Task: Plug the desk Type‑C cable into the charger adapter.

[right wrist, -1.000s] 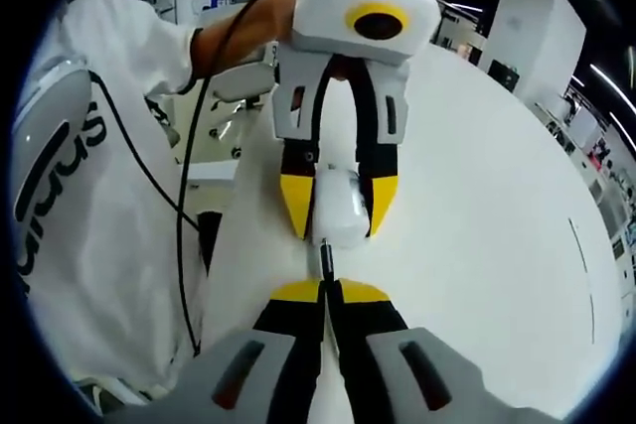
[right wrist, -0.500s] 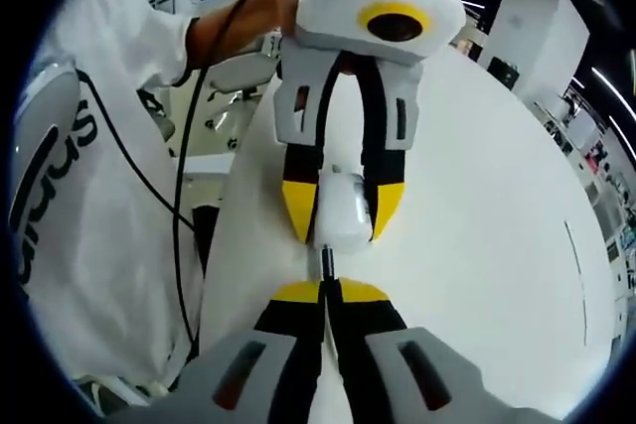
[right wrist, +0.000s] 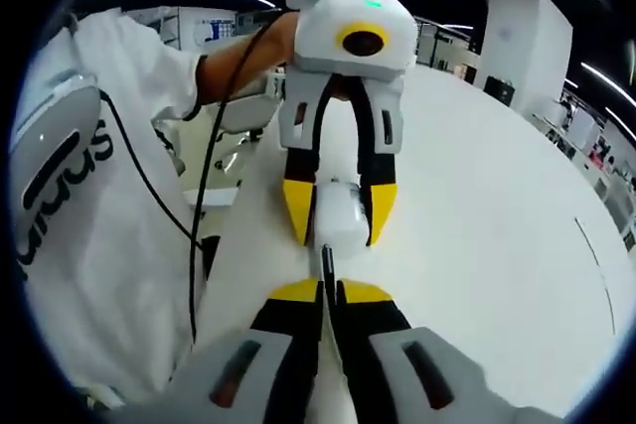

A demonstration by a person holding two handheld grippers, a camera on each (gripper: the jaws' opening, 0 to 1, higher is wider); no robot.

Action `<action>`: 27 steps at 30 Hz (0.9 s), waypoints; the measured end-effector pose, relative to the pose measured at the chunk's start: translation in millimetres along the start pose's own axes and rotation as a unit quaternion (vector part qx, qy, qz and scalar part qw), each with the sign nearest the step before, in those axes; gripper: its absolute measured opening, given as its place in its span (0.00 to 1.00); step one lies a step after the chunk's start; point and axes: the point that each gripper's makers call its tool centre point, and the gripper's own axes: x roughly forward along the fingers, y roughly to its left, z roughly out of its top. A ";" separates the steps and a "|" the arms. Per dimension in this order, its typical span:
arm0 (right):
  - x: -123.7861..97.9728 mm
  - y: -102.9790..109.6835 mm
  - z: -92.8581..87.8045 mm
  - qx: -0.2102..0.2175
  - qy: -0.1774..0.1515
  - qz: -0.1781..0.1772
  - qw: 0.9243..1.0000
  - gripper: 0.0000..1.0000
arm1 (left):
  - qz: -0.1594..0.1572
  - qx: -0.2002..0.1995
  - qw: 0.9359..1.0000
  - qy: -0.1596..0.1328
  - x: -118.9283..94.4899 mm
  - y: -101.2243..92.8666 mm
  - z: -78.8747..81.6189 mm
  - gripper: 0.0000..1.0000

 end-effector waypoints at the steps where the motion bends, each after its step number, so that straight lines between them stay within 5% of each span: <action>1: 0.0 -1.0 0.6 -0.001 -0.008 -0.001 1.000 0.08 | 0.002 0.002 1.000 0.003 -1.0 1.3 -1.0 0.30; 5: -4.2 -2.4 8.0 0.017 -0.057 0.002 0.998 0.08 | 0.003 0.008 1.000 0.009 -4.4 1.9 -2.2 0.30; 13: -2.7 -2.3 11.3 0.035 -0.089 0.021 0.995 0.07 | -0.001 0.010 1.000 0.012 -8.0 3.4 -0.2 0.25; 27: 4.8 -6.8 7.7 0.019 -0.067 0.007 0.998 0.03 | -0.028 0.039 0.999 0.002 -6.8 12.8 3.1 0.25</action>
